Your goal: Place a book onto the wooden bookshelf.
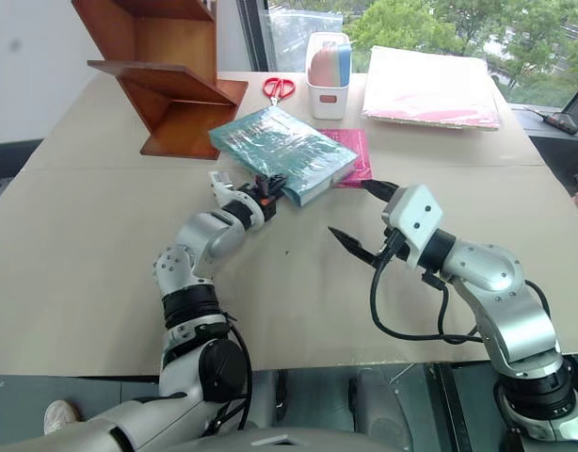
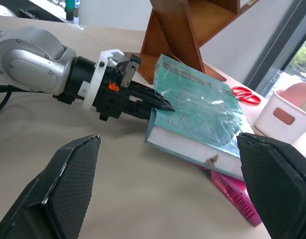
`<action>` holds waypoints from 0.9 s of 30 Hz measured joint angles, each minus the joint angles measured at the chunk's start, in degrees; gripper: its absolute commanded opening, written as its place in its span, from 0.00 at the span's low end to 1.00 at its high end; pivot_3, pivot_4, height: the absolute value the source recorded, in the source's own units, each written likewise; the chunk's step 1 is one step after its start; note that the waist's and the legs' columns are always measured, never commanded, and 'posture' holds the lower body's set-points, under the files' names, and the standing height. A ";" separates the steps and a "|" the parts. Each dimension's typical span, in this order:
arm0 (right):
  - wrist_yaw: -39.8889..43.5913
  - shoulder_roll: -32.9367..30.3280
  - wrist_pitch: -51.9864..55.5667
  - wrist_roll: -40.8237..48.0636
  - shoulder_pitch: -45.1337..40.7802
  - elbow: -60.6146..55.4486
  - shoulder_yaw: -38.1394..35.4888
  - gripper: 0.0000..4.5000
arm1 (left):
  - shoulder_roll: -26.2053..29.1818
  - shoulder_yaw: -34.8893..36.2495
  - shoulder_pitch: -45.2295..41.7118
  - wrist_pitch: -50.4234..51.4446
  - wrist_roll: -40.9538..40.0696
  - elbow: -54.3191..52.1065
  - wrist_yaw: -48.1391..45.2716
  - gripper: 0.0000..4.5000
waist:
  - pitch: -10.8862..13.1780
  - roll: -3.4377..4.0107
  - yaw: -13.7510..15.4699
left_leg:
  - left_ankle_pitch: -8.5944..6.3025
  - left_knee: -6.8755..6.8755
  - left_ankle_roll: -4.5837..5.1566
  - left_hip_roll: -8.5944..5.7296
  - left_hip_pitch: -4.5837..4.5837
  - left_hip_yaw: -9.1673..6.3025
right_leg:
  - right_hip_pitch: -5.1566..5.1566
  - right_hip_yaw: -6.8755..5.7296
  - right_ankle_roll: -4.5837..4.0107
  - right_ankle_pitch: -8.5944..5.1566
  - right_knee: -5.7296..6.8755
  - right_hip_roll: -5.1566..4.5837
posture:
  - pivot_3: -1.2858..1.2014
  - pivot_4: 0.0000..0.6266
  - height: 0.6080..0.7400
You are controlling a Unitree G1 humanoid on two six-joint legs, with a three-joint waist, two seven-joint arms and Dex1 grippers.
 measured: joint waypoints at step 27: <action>-0.44 0.45 -0.83 -1.06 -0.91 0.90 0.72 1.00 | 20.43 -4.24 -9.45 5.55 8.50 32.10 -26.78 0.57 | -0.02 0.00 0.12 | 0.00 -0.14 -0.01 -0.06 -0.14 -0.26 | -0.10 -0.13 -0.02 -0.01 -0.14 0.06 | 0.52 0.24 1.00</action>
